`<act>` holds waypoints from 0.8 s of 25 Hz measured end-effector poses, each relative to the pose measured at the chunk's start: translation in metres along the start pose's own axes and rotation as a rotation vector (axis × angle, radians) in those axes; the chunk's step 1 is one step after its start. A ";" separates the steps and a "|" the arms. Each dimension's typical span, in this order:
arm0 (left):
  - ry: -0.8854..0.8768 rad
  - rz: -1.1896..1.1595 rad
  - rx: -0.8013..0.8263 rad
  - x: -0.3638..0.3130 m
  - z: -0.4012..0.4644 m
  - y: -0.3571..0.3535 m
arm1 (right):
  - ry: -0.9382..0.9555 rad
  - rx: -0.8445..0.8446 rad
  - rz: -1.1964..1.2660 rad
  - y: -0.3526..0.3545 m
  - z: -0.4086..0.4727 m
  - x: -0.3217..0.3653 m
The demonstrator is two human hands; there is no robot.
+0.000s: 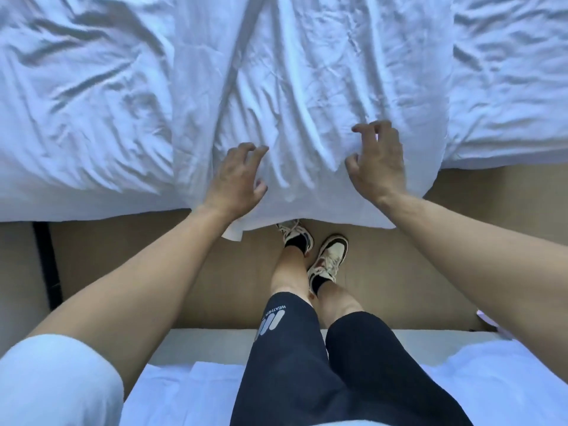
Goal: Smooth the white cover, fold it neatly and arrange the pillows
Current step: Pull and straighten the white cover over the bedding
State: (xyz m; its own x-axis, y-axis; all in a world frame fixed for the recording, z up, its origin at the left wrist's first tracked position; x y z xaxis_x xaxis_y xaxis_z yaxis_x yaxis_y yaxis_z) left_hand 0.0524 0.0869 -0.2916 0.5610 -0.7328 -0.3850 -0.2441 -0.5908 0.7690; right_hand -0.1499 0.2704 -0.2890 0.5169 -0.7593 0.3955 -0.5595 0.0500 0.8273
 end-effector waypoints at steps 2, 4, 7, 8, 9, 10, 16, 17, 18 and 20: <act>-0.041 -0.026 -0.045 -0.013 0.041 0.027 | 0.065 -0.004 -0.047 0.006 0.042 0.026; -0.029 -0.070 -0.031 -0.020 0.080 0.047 | 0.023 0.101 -0.122 0.002 0.082 0.040; -0.023 -0.022 0.004 -0.023 0.136 0.067 | -0.024 0.164 -0.220 0.002 0.134 0.050; 0.024 -0.026 0.000 -0.017 0.153 0.080 | -0.024 0.168 -0.240 0.007 0.149 0.053; 0.089 -0.057 -0.019 -0.009 0.167 0.096 | -0.026 0.185 -0.255 0.013 0.163 0.057; 0.152 -0.097 -0.027 -0.002 0.181 0.111 | -0.035 0.196 -0.273 0.020 0.177 0.058; 0.169 0.039 0.137 -0.006 0.244 0.167 | -0.022 0.244 -0.317 0.075 0.270 0.083; 0.139 0.052 0.156 -0.014 0.258 0.178 | -0.011 0.249 -0.314 0.088 0.292 0.089; 0.119 0.079 0.164 -0.023 0.274 0.188 | -0.009 0.246 -0.323 0.100 0.314 0.092; 0.130 0.103 0.151 -0.030 0.308 0.212 | 0.012 0.242 -0.345 0.125 0.362 0.095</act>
State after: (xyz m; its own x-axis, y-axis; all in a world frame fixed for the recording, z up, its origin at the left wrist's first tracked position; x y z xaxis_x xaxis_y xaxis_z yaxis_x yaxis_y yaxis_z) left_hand -0.2599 -0.1200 -0.2738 0.6220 -0.7478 -0.2322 -0.4150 -0.5663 0.7121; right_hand -0.4049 -0.0305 -0.2921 0.7072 -0.6971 0.1179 -0.4876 -0.3602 0.7953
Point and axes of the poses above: each hand's wrist, its own z-axis towards the middle knuckle, its own y-axis out of the back of the hand, x = y × z, the point moved 6 cm from there along z, towards the middle knuckle, and after that the axes turned 8 degrees about x, right-handed, at the moved point
